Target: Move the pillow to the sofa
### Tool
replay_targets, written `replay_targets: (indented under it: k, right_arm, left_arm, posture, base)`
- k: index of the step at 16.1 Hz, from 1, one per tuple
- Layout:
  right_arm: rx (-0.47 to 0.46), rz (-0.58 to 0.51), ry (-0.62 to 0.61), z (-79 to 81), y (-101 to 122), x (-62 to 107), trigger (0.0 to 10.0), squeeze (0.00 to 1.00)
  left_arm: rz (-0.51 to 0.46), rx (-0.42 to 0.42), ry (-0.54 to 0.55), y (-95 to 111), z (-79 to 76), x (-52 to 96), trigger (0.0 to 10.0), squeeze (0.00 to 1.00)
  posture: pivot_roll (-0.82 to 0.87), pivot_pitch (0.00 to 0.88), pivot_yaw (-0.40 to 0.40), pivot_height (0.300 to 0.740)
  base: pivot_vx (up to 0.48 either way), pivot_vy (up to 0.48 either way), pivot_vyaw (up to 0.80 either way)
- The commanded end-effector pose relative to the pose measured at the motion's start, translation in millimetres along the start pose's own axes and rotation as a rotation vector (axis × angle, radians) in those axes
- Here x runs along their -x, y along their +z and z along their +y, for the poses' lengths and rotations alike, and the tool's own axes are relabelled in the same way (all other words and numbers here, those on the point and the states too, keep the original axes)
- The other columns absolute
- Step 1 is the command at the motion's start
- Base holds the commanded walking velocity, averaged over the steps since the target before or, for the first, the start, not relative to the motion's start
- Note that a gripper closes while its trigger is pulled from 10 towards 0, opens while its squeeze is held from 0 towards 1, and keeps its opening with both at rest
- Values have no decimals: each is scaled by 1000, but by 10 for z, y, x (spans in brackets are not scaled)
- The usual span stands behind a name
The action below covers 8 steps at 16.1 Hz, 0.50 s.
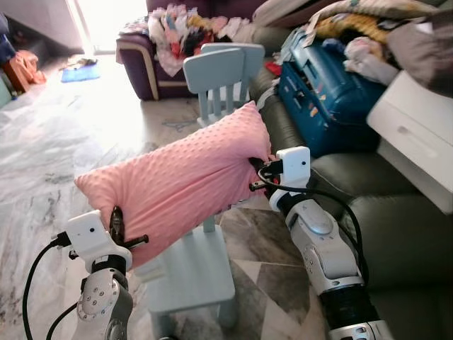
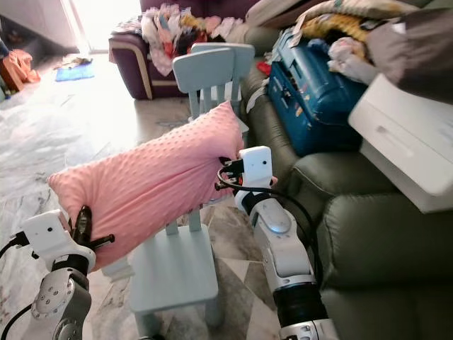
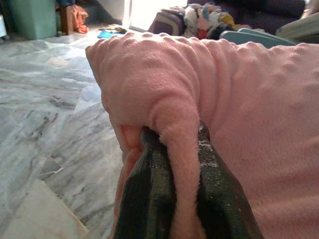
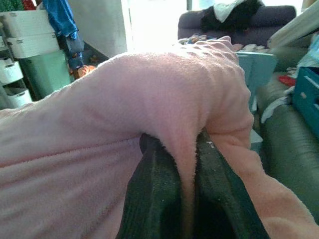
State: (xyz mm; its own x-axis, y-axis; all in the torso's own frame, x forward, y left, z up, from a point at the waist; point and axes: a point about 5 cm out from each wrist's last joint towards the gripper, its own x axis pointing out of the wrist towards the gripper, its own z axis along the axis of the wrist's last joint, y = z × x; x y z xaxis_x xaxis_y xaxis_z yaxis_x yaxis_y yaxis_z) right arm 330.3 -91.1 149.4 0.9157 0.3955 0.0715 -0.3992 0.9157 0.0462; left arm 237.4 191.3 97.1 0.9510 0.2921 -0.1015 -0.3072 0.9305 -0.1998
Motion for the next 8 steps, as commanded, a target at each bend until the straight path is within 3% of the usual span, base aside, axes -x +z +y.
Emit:
replay_targets:
  k: [1, 8]
  right_arm:
    - [0, -48, -38, -82, 115, 17, 10000, 0]
    - [-3, -49, -45, -93, 120, 23, 10000, 0]
  left_arm:
    - [-1, -16, 46, 18, 90, 11, 10000, 0]
    - [8, -16, 37, 8, 85, 9, 10000, 0]
  posture:
    - [-165, 63, 22, 740]
    - [-168, 65, 24, 740]
  base:
    - [-360, 0, 0]
    - [-357, 0, 0]
